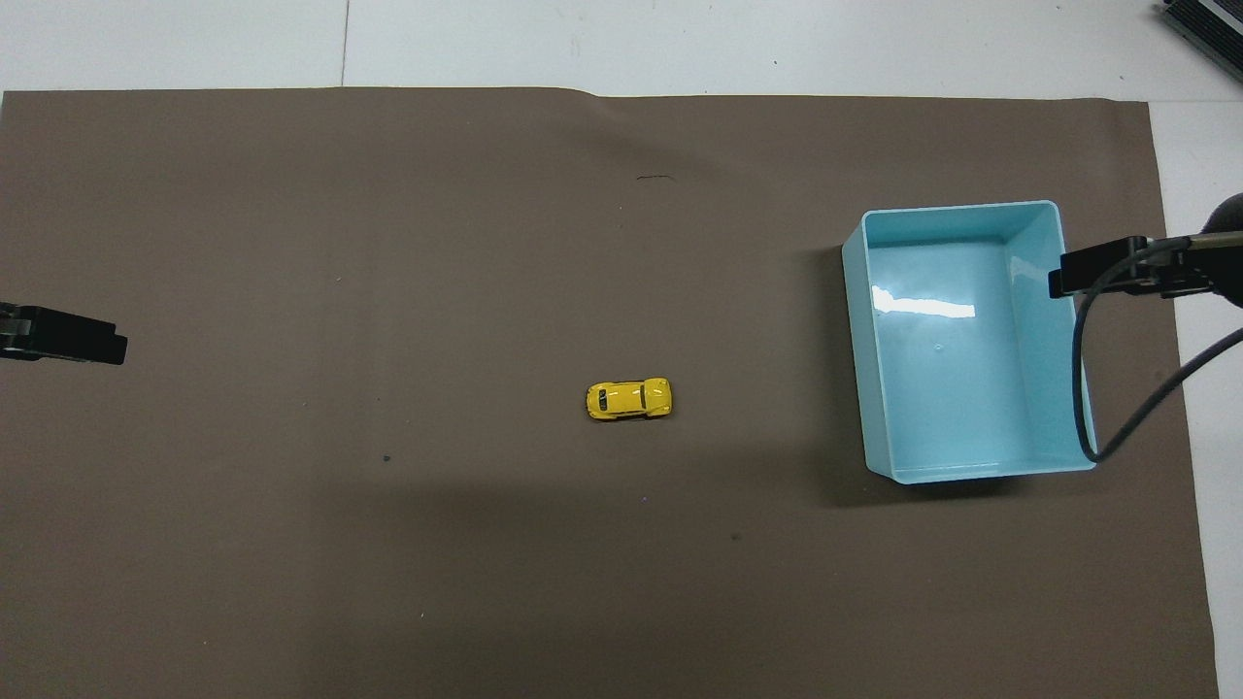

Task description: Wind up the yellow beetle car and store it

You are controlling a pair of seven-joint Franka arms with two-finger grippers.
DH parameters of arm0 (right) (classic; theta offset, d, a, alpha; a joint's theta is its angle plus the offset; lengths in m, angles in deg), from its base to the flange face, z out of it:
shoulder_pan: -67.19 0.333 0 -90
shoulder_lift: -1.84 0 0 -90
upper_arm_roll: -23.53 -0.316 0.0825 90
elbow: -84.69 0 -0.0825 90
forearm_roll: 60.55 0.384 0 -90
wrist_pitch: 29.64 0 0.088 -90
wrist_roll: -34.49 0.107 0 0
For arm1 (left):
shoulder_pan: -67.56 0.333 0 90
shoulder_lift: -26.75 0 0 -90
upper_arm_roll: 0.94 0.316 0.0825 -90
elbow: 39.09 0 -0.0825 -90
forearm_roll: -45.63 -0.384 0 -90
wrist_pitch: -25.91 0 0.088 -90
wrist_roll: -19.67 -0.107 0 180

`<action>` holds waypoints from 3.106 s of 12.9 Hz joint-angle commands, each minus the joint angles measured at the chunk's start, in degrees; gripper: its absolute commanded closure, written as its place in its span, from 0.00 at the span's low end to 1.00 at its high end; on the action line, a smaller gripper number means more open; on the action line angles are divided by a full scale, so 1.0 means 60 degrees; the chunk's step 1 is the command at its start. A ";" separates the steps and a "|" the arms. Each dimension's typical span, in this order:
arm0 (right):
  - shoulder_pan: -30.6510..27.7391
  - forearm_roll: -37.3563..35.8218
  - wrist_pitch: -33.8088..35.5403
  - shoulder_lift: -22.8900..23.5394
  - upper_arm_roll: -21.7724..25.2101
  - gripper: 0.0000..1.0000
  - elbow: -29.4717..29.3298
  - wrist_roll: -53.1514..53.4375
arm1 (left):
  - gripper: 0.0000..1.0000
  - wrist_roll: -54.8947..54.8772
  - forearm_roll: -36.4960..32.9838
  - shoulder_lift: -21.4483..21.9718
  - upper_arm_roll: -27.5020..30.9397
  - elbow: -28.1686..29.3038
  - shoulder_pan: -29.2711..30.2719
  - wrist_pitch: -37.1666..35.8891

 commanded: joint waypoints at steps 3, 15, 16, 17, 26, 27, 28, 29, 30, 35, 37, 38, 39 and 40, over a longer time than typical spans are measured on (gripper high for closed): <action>-0.0037 -0.0053 0.0247 -0.0097 0.0035 0.00 -0.0007 0.0202 | 0.00 0.0102 0.0104 0.0015 -0.0011 0.0416 0.0009 0.0348; -0.0052 -0.0024 0.0218 -0.0097 0.0035 0.00 -0.0007 0.0188 | 0.00 0.8442 0.0118 0.0030 -0.0070 0.1471 -0.0635 0.0861; -0.0037 -0.0024 0.0218 -0.0097 0.0050 0.00 -0.0007 0.0188 | 0.00 0.9235 0.0118 -0.0028 -0.0070 0.1515 -0.0635 0.1036; -0.0037 -0.0024 0.0218 -0.0097 0.0050 0.00 -0.0007 0.0202 | 0.00 1.0011 0.0118 -0.0029 -0.0070 0.1545 -0.0693 0.1197; -0.0052 -0.0024 0.0233 -0.0111 0.0050 0.00 -0.0007 0.0188 | 0.00 1.6709 0.0118 -0.0424 -0.0085 0.1560 -0.2596 0.2122; -0.0066 -0.0024 0.0233 -0.0111 0.0050 0.00 -0.0007 0.0188 | 0.00 1.7221 0.0118 -0.0526 -0.0085 0.1545 -0.2801 0.2165; -0.0067 -0.0024 0.0233 -0.0111 0.0050 0.00 -0.0007 0.0188 | 0.00 1.7835 0.0118 -0.0686 -0.0099 0.1473 -0.2963 0.2354; -0.0081 -0.0024 0.0233 -0.0111 0.0050 0.00 -0.0007 0.0188 | 0.00 1.8378 0.0118 -0.0789 -0.0114 0.1486 -0.3153 0.2588; -0.0110 -0.0024 0.0247 -0.0111 0.0050 0.00 -0.0007 0.0188 | 0.00 1.8717 0.0118 -0.1066 -0.0099 0.1487 -0.3387 0.2765; -0.0125 -0.0024 0.0233 -0.0111 0.0050 0.00 -0.0007 0.0188 | 0.00 2.0724 0.0104 -0.2545 -0.0114 0.1486 -0.4442 0.3978; -0.0140 -0.0024 0.0233 -0.0111 0.0050 0.00 -0.0007 0.0188 | 0.00 2.1266 0.0118 -0.2957 -0.0129 0.1531 -0.4574 0.4595; -0.0140 -0.0024 0.0233 -0.0111 0.0050 0.00 -0.0007 0.0188 | 0.00 2.1516 0.0118 -0.3234 -0.0129 0.1531 -0.4822 0.4931; -0.0140 -0.0024 0.0233 -0.0111 0.0050 0.00 -0.0007 0.0188 | 0.00 2.1794 0.0176 -0.3483 -0.0129 0.1545 -0.5042 0.5384; -0.0140 -0.0024 0.0233 -0.0111 0.0050 0.00 -0.0007 0.0188 | 0.00 2.2145 0.0191 -0.3703 -0.0129 0.1531 -0.5247 0.5751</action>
